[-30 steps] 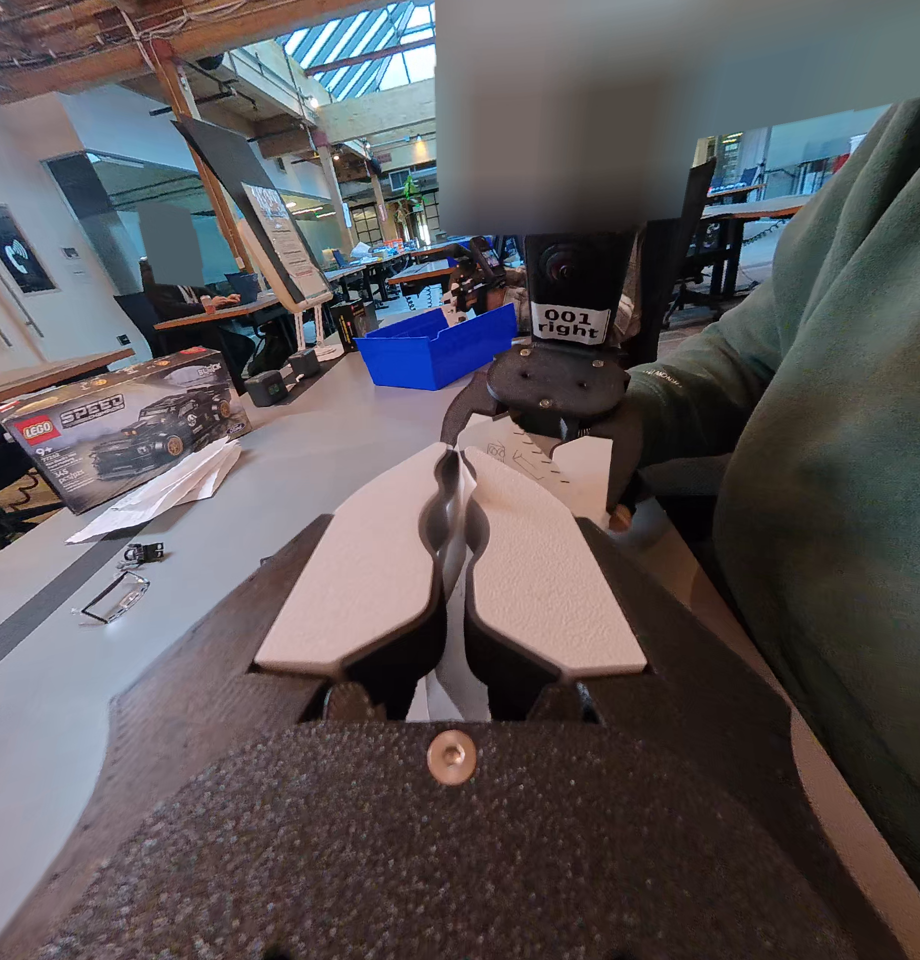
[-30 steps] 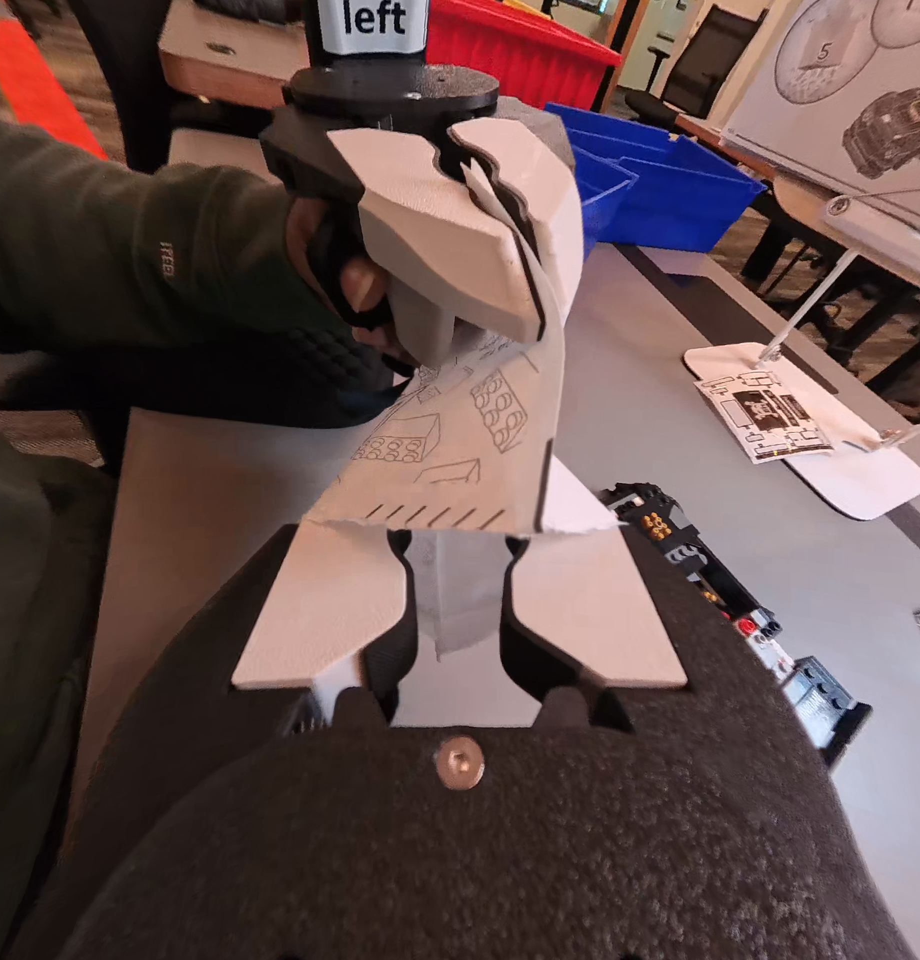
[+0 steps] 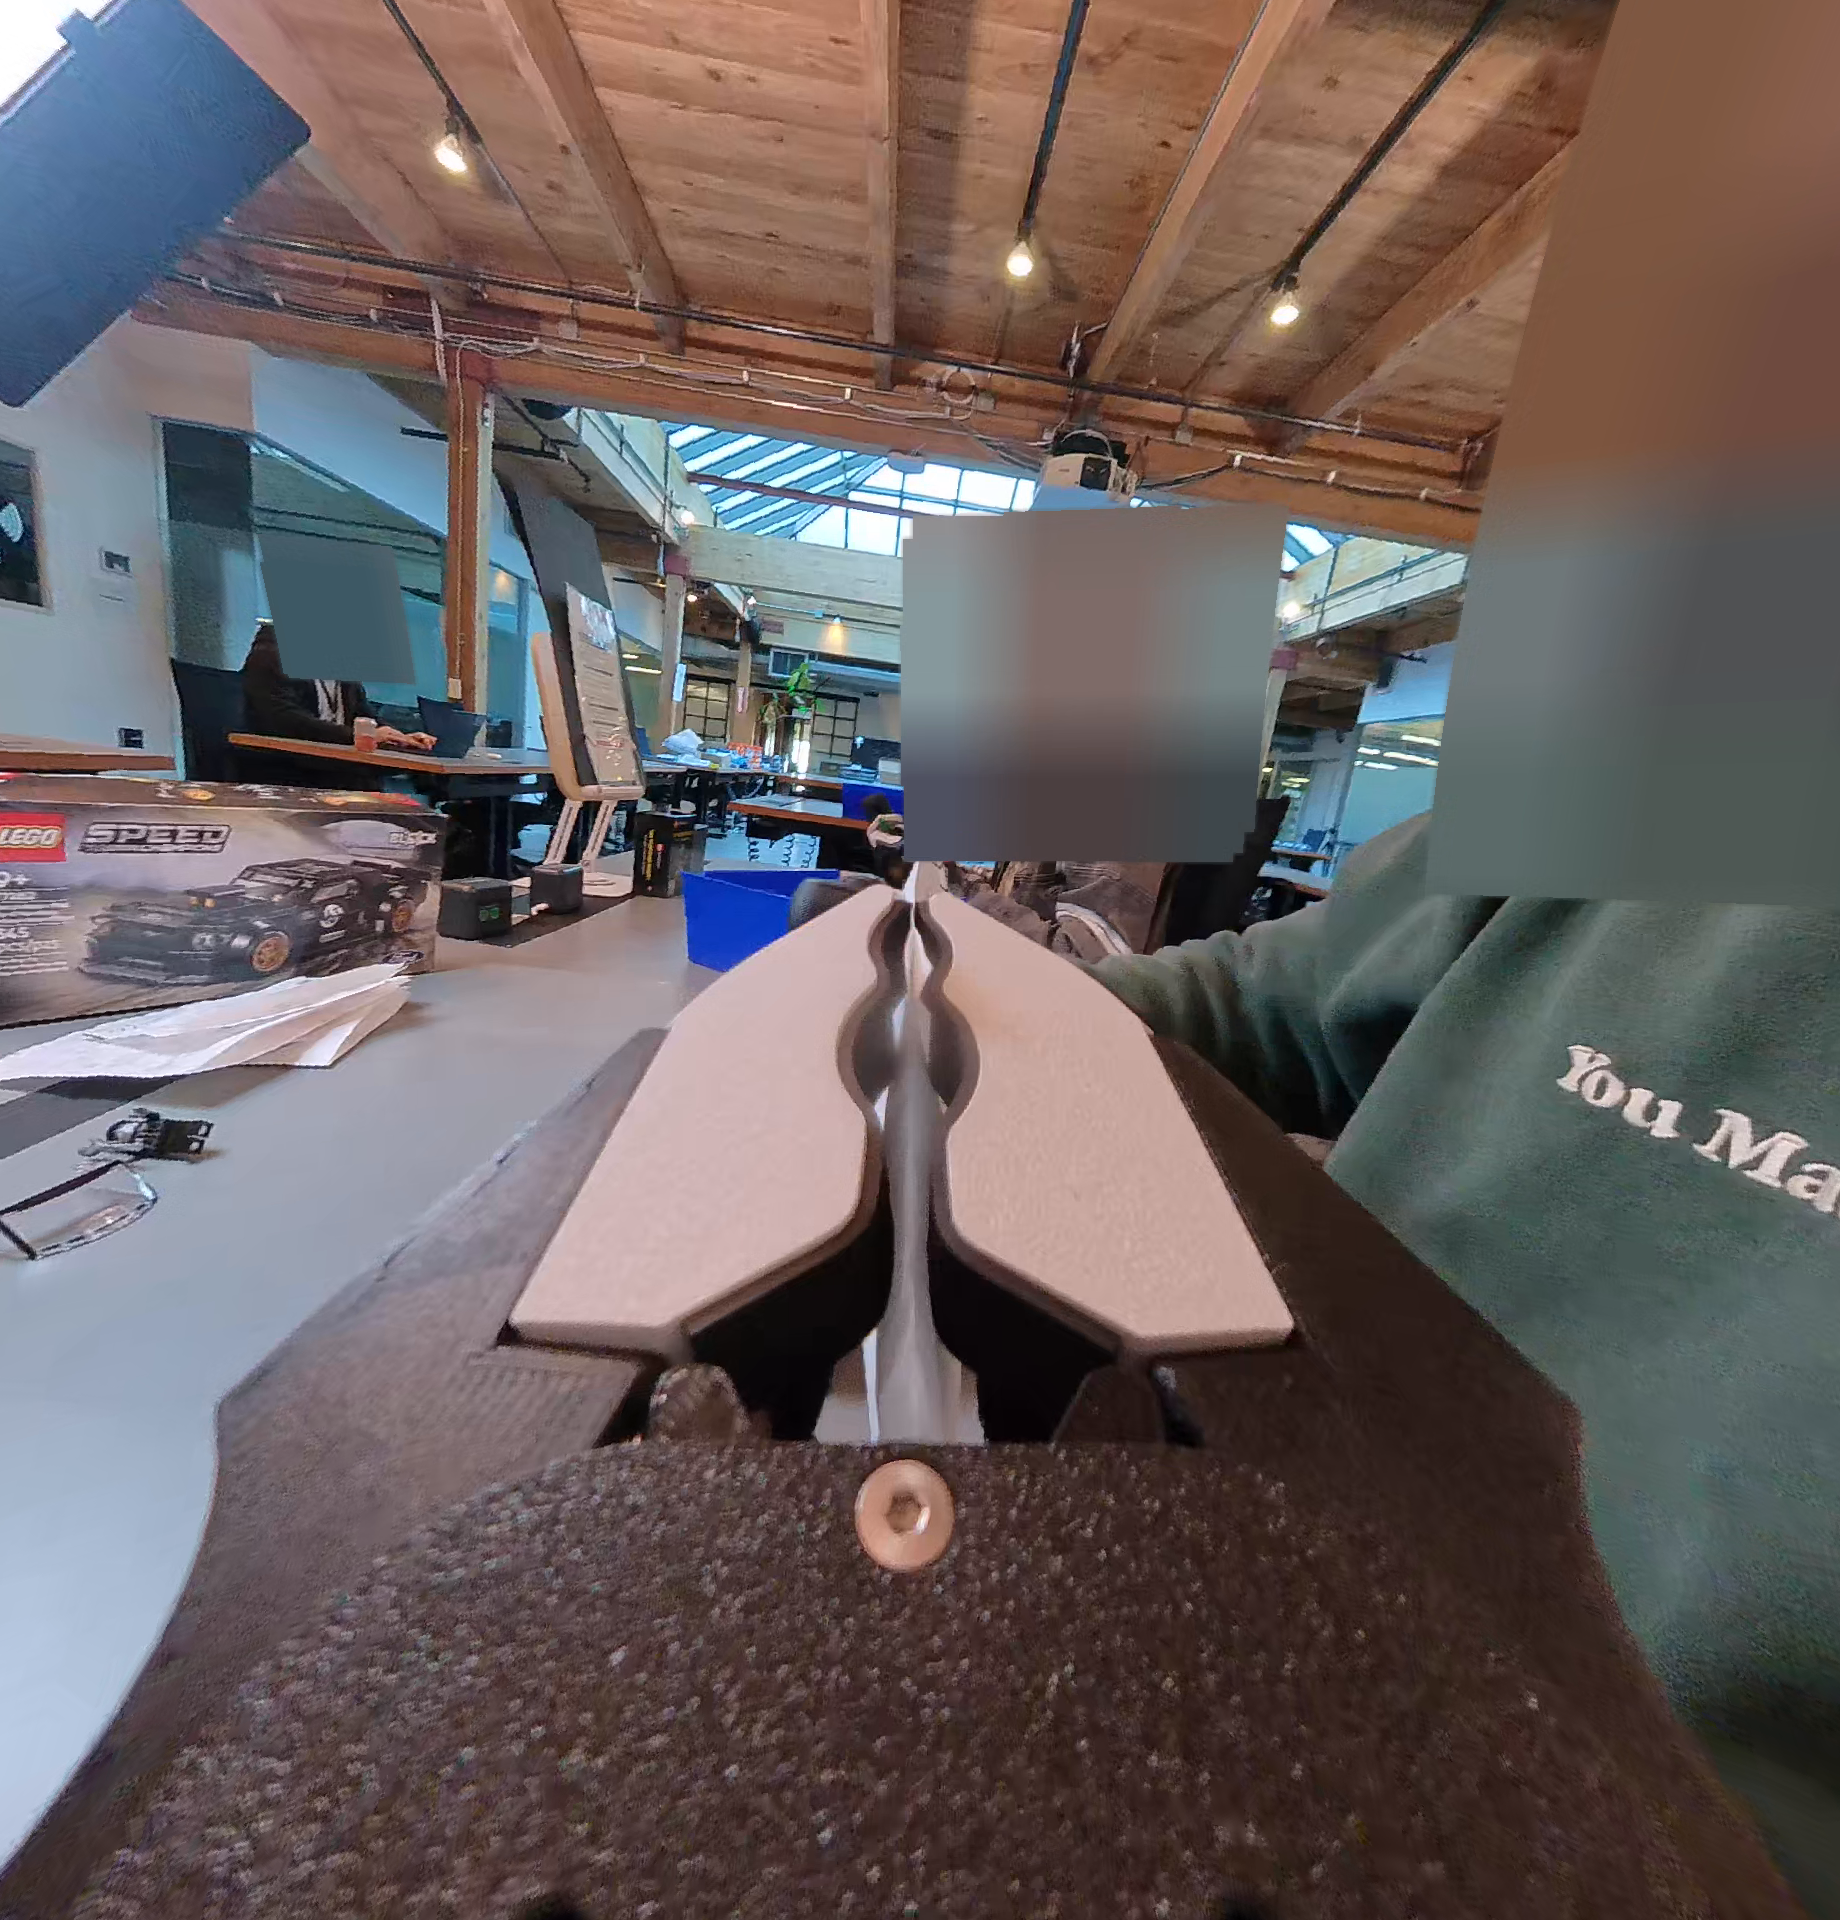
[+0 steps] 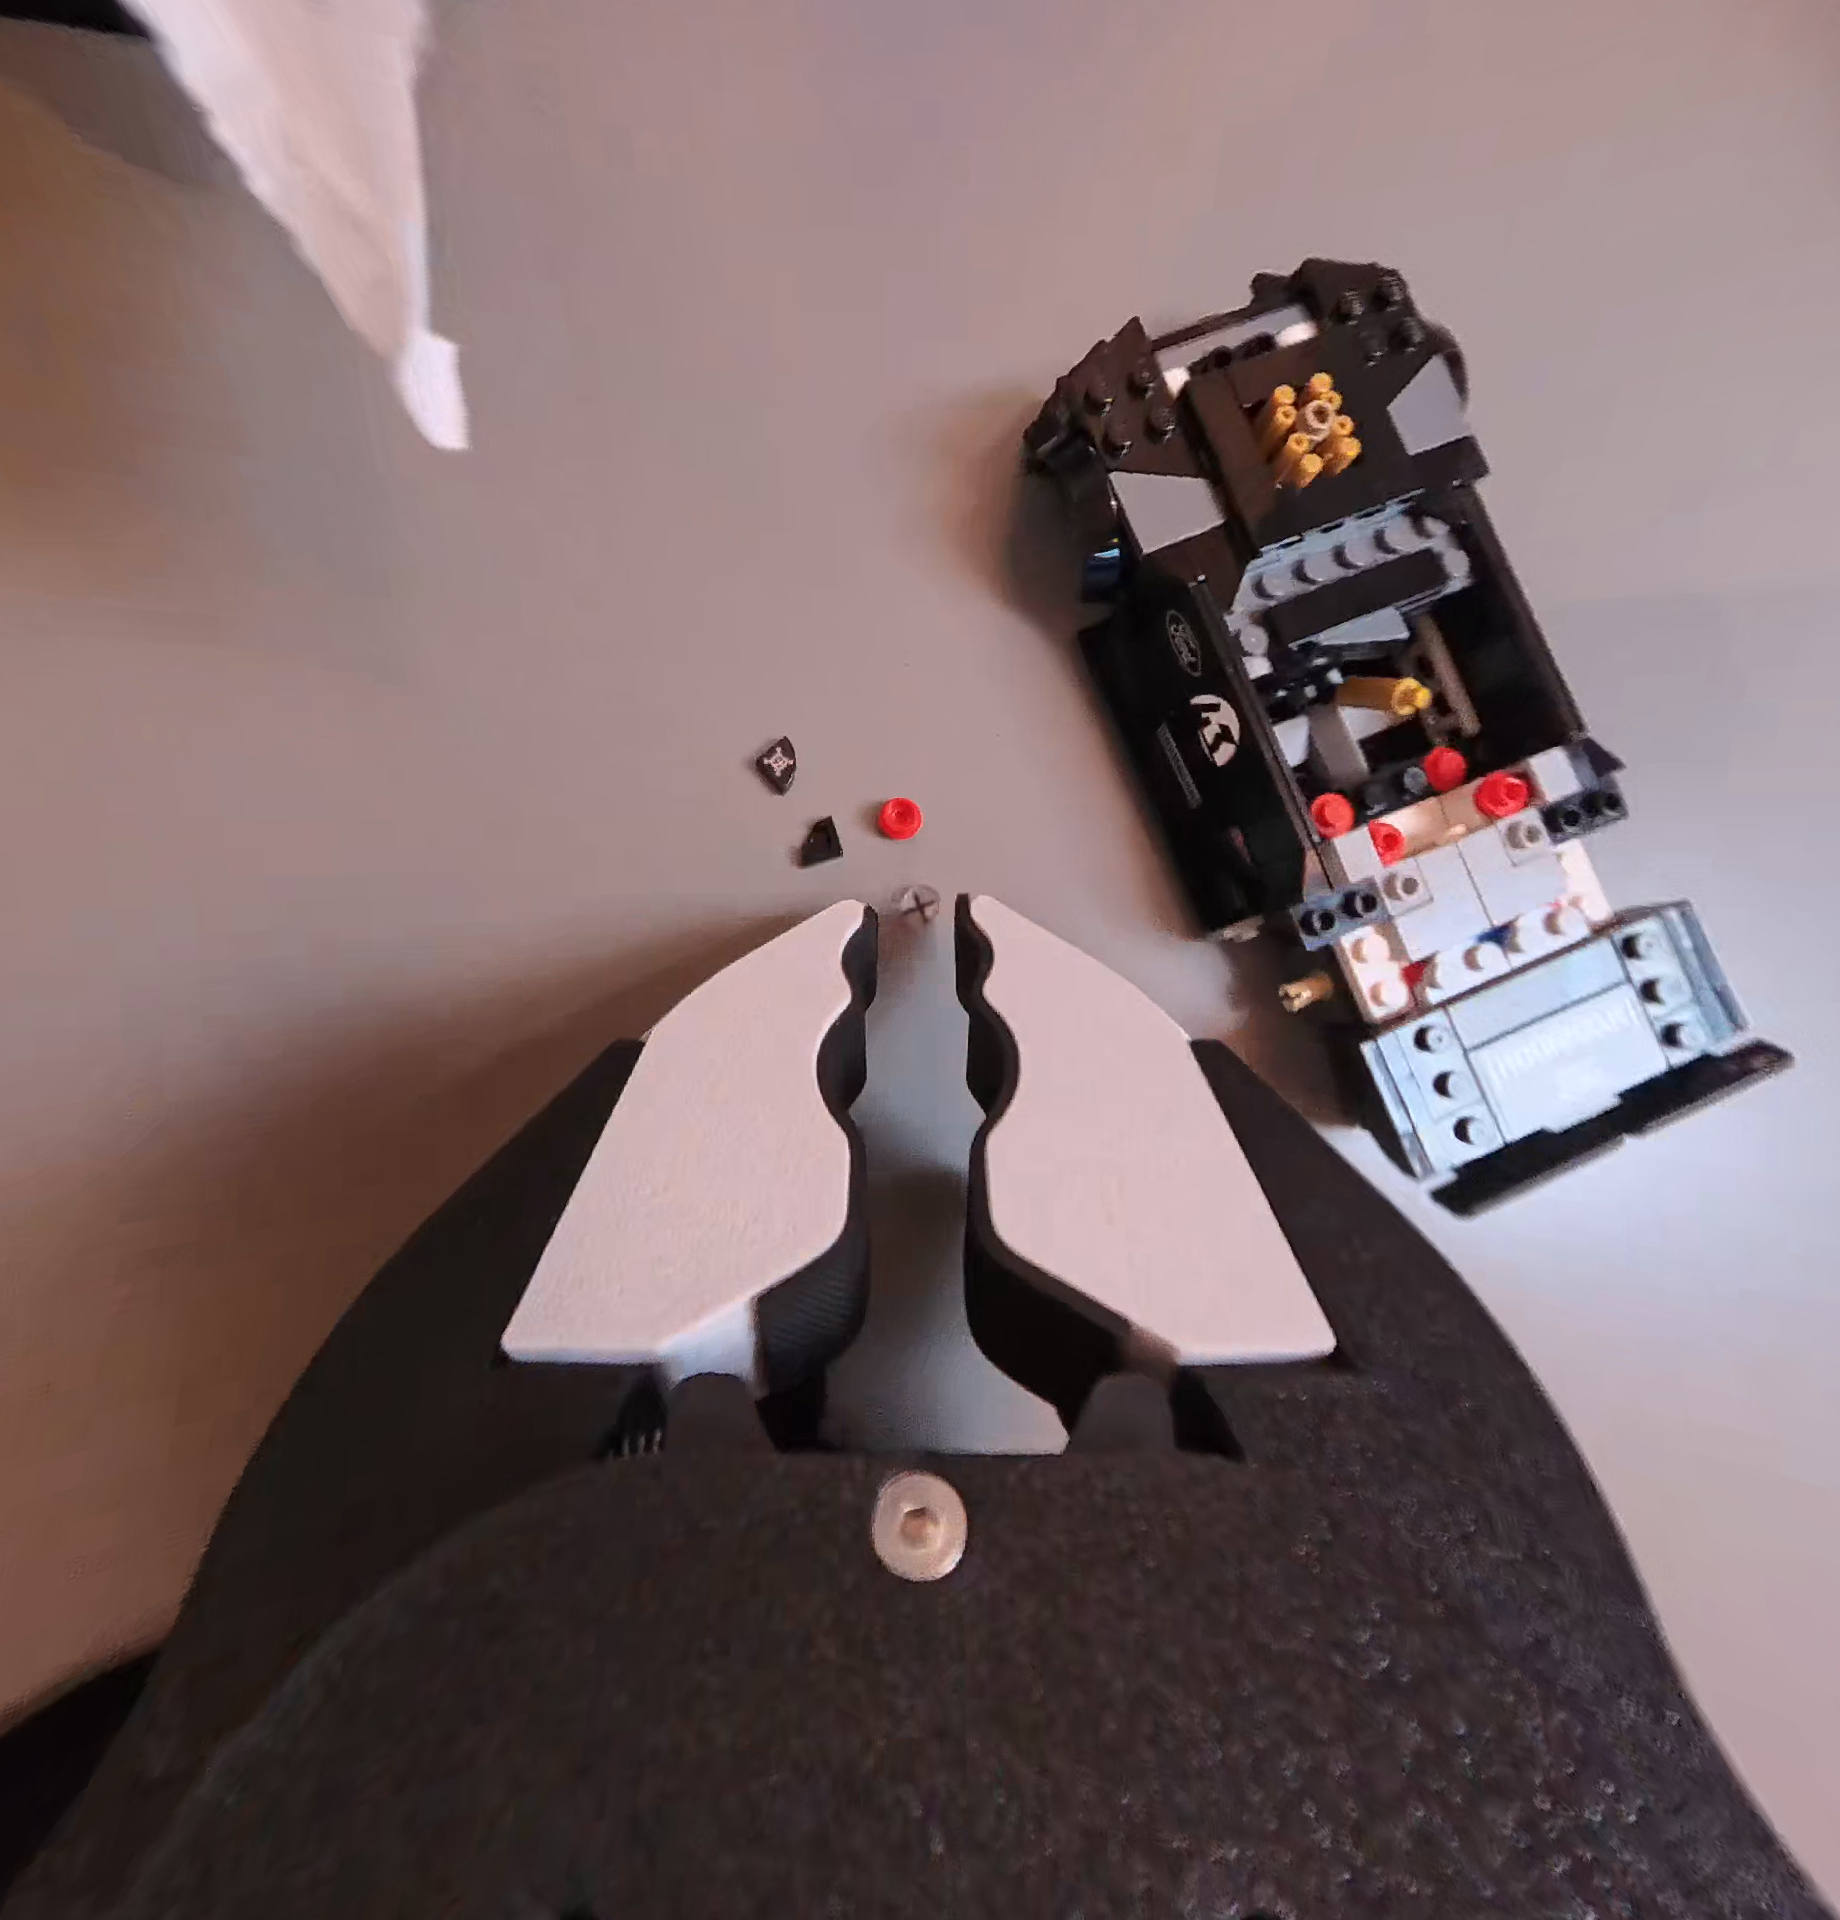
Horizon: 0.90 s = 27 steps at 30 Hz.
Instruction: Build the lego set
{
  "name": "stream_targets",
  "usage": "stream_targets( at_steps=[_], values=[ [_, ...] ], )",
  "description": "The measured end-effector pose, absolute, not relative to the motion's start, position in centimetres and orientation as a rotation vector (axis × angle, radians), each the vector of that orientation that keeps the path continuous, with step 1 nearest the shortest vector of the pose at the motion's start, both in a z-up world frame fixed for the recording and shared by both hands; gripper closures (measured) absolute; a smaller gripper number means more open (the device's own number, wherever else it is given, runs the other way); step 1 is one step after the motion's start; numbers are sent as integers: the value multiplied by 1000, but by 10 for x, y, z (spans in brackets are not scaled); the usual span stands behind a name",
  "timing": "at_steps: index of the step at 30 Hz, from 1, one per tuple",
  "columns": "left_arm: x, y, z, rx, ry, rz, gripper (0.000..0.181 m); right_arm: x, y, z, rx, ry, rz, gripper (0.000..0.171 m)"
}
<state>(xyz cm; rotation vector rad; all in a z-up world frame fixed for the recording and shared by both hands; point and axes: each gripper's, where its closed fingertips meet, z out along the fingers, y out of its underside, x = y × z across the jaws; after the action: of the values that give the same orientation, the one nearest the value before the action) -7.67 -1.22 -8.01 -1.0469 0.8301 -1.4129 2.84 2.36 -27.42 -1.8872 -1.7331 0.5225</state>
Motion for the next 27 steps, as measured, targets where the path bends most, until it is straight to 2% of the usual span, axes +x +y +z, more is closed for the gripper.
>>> stream_targets(
  at_steps=[14, 17, 23, 27],
  values=[
    [-86, -17, -70, -962, 756, -1579, 181, 26, 22, -278, -1905, -1789, 557, 163],
    [-88, -13, -69, -948, 709, -1620, 181, 20, 19, -240, -1804, -1692, 652, 163],
    [-98, -3, -64, -911, 580, -1725, 181, -3, -11, -106, -1436, -1546, 867, 164],
    [-101, -1, -62, -893, 534, -1746, 181, -30, -24, -92, -1347, -1629, 805, 163]
  ],
)
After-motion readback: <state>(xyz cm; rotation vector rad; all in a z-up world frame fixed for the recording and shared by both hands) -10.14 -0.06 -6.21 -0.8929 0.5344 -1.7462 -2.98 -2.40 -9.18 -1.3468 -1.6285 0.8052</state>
